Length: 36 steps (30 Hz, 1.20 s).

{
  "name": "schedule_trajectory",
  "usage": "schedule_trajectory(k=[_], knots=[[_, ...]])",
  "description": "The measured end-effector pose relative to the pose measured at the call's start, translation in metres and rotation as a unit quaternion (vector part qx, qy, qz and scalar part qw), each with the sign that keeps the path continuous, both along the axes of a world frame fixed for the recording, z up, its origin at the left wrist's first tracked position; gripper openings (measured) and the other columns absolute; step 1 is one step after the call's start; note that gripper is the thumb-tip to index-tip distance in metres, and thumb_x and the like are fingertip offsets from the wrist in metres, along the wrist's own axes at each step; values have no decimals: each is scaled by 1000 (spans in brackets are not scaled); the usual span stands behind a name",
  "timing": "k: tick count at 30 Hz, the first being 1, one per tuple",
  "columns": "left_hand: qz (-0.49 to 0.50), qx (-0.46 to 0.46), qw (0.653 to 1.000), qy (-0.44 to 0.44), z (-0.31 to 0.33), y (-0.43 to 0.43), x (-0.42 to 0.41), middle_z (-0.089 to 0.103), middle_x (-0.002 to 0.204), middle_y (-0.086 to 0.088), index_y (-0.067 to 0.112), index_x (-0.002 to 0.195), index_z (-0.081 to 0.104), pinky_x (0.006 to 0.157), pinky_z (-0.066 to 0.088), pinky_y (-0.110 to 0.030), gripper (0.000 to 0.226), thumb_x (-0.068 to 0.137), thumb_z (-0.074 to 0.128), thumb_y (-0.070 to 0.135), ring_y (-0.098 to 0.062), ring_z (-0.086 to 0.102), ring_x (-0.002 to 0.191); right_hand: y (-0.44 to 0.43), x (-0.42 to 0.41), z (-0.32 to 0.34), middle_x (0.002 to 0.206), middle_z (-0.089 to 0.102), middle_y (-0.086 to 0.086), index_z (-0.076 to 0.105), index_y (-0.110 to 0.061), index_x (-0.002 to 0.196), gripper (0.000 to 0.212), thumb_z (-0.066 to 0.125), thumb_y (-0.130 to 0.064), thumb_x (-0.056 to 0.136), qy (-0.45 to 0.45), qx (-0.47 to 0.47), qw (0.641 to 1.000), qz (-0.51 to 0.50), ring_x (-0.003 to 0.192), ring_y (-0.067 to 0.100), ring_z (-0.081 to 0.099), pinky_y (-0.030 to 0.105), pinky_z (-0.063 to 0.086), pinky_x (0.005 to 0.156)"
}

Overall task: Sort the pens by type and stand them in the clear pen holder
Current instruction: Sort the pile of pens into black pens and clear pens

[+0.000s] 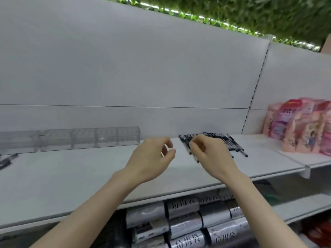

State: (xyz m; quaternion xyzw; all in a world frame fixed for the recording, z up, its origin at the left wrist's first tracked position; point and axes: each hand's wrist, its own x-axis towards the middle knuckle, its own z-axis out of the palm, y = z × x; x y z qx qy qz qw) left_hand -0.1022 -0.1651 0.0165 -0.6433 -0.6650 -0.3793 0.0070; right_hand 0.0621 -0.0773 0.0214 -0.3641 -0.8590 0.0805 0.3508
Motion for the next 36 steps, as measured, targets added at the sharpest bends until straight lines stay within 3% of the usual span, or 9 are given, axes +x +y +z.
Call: schedule_trajectory(k=[6,9,12,16,22,26,30,32,36], knots=[[22,-80,996,-12,-11,93,29,64,96,4,23,103,56,84,48,-35,21,89,53,39,-21,60,92,85,24,-8,84,69,0,67,-14,93,21,51,-28,94,-17,12,1000,-2,79,22,62,41,51,73],[41,-132,990,-24,-18,133,36,55,102,5,20,108,49,84,44,-32,29,90,52,43,-21,54,99,127,25,-8,86,69,1,66,-13,94,23,50,-28,95,-48,-6,999,6,81,22,62,40,50,75],[73,-179,981,-21,-29,165,40,50,122,-3,18,116,42,90,40,-33,49,87,50,56,-23,46,115,160,23,-12,91,70,2,67,-12,97,23,50,-28,96,-80,-14,996,26,85,21,62,37,50,76],[133,-213,968,-13,-35,200,54,41,136,-11,12,131,33,99,35,-37,79,80,49,70,-29,36,125,209,20,-24,110,66,4,64,-12,111,26,49,-29,97,-122,-24,991,53,104,22,57,34,44,89],[203,-240,949,16,-39,229,72,37,137,-13,7,138,27,102,31,-35,98,72,56,74,-30,33,127,268,24,-32,146,44,-1,44,-19,140,44,35,-38,101,-230,-68,962,129,136,21,34,34,23,112],[195,-247,945,-84,-34,239,80,38,132,-11,7,134,31,96,36,-30,86,74,69,56,-26,37,124,284,30,-39,158,23,-4,29,-26,148,51,28,-45,101,-291,-78,941,154,144,24,18,43,14,117],[193,-220,946,-138,-27,243,90,51,92,2,20,84,41,54,35,-19,38,76,74,37,-8,48,76,285,31,-42,158,19,-7,24,-27,149,53,26,-47,101,-282,-73,942,168,143,23,16,45,11,114],[209,-216,945,-127,-22,243,96,49,78,5,21,74,39,51,36,-19,34,77,72,26,-8,47,68,284,31,-44,157,23,-7,26,-26,148,52,25,-47,101,-261,-67,947,177,141,24,19,45,13,112],[242,-205,944,-93,-19,248,98,56,70,-1,12,72,51,56,43,-26,18,74,69,16,-18,54,67,285,31,-47,153,32,-5,32,-25,145,50,23,-47,101,-226,-82,951,193,138,26,26,45,17,109]])
